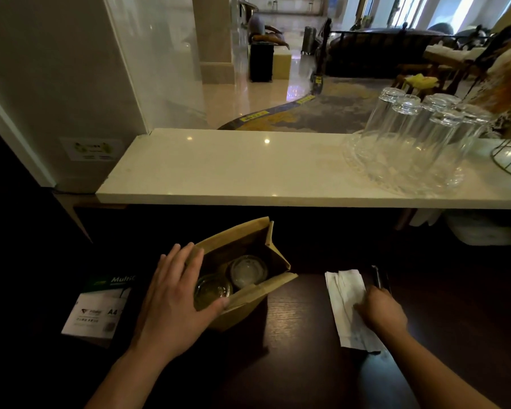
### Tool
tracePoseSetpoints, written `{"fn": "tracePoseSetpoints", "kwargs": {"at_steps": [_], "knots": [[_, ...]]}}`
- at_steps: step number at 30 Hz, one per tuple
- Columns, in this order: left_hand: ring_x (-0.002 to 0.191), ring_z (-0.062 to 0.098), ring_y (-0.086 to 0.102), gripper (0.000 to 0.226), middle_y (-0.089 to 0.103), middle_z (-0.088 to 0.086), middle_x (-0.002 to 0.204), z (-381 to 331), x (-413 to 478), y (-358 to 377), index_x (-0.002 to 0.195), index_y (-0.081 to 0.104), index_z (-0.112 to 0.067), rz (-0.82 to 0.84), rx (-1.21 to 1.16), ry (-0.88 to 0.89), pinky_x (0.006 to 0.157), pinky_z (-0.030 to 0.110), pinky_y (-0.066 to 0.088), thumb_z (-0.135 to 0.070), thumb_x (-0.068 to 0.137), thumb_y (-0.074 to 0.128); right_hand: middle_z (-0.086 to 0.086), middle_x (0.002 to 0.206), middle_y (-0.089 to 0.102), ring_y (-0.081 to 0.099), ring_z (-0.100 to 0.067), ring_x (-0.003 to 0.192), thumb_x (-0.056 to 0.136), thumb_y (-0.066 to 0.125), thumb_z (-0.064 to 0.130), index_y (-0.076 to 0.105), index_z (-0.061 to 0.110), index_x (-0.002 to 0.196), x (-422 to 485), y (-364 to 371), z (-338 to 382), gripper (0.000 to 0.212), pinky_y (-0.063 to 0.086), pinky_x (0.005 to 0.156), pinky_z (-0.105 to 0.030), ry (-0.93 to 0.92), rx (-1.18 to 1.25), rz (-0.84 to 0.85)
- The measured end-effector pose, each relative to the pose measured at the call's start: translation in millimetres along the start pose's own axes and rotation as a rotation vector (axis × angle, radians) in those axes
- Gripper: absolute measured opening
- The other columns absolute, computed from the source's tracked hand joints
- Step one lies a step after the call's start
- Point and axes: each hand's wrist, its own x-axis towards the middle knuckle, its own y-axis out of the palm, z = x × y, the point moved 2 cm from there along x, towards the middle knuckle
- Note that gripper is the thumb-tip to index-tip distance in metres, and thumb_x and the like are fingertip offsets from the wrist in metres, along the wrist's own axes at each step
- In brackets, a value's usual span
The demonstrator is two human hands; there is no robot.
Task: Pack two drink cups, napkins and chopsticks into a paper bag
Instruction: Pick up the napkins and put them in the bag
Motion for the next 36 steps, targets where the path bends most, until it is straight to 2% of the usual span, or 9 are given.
{"fn": "tracePoseSetpoints", "kwargs": {"at_steps": [3,6,12,17,21,24,27,34,36], "knots": [[0.147,0.012,-0.010,0.104,0.007,-0.003,0.162,0,-1,1,0.153,0.013,-0.024,0.006,0.011,-0.001,0.118,0.039,0.000,-0.082,0.069,0.032,-0.010,0.112,0.063,0.065,-0.029,0.096,0.085,0.067,0.037,0.058,0.013,0.107,1,2,-3,0.033,0.048,0.065,-0.033,0.007,-0.015,0.031],[0.148,0.014,-0.008,0.105,0.006,-0.003,0.162,0,-2,0,0.153,0.013,-0.023,0.008,0.012,-0.005,0.119,0.041,0.002,-0.083,0.069,0.033,-0.006,0.100,0.066,0.065,-0.025,0.088,0.084,0.068,0.037,0.060,0.016,0.104,2,5,-5,0.031,0.046,0.061,-0.031,0.012,0.004,0.034],[0.147,0.011,-0.014,0.104,0.002,-0.004,0.163,-4,-3,-3,0.153,0.011,-0.024,0.015,0.015,0.012,0.117,0.035,-0.005,-0.071,0.074,0.058,0.000,0.071,0.061,0.060,-0.019,0.065,0.082,0.055,0.026,0.065,0.019,0.087,5,9,-4,0.013,0.053,0.055,-0.033,-0.025,0.088,-0.038],[0.146,0.009,-0.017,0.108,-0.001,-0.005,0.162,-3,-3,-4,0.153,0.009,-0.025,0.028,0.014,0.014,0.116,0.035,-0.006,-0.080,0.069,0.048,0.001,0.073,0.061,0.059,-0.020,0.065,0.086,0.059,0.024,0.058,0.022,0.091,-5,-8,13,0.006,0.040,0.050,-0.028,-0.099,0.264,-0.123],[0.142,0.006,-0.023,0.107,-0.005,-0.007,0.162,-4,-2,-4,0.153,0.007,-0.026,0.031,0.001,0.014,0.115,0.032,-0.010,-0.070,0.073,0.062,0.003,0.079,0.065,0.058,-0.017,0.067,0.085,0.064,0.024,0.057,0.028,0.091,-15,-33,28,0.010,0.043,0.052,-0.028,-0.174,0.328,-0.170],[0.141,0.005,-0.025,0.109,-0.006,-0.008,0.161,-5,-1,-4,0.153,0.005,-0.026,0.032,0.001,0.010,0.114,0.031,-0.010,-0.068,0.072,0.064,0.000,0.083,0.070,0.063,-0.023,0.073,0.081,0.067,0.022,0.062,0.026,0.090,-27,-61,43,0.011,0.050,0.059,-0.034,-0.248,0.374,-0.226],[0.142,0.005,-0.024,0.109,-0.005,-0.007,0.161,-4,0,-4,0.153,0.004,-0.026,0.033,0.002,0.016,0.114,0.031,-0.012,-0.069,0.072,0.064,0.000,0.080,0.070,0.065,-0.024,0.073,0.080,0.069,0.021,0.063,0.026,0.086,-42,-98,61,0.010,0.051,0.060,-0.036,-0.319,0.432,-0.304],[0.143,0.006,-0.024,0.112,-0.006,-0.007,0.162,-2,0,-4,0.153,0.002,-0.026,0.034,-0.023,0.011,0.116,0.033,-0.010,-0.070,0.071,0.065,0.011,0.076,0.064,0.060,-0.011,0.069,0.083,0.070,0.014,0.064,0.023,0.092,-76,-183,116,0.015,0.048,0.062,-0.034,-0.667,0.563,-0.428],[0.142,0.005,-0.025,0.113,-0.008,-0.008,0.161,-1,0,-4,0.153,0.000,-0.027,0.030,-0.029,0.013,0.115,0.031,-0.011,-0.071,0.071,0.064,0.014,0.081,0.065,0.060,-0.005,0.072,0.084,0.069,0.009,0.065,0.022,0.096,-85,-201,133,0.018,0.048,0.064,-0.027,-0.784,0.619,-0.410]]}}
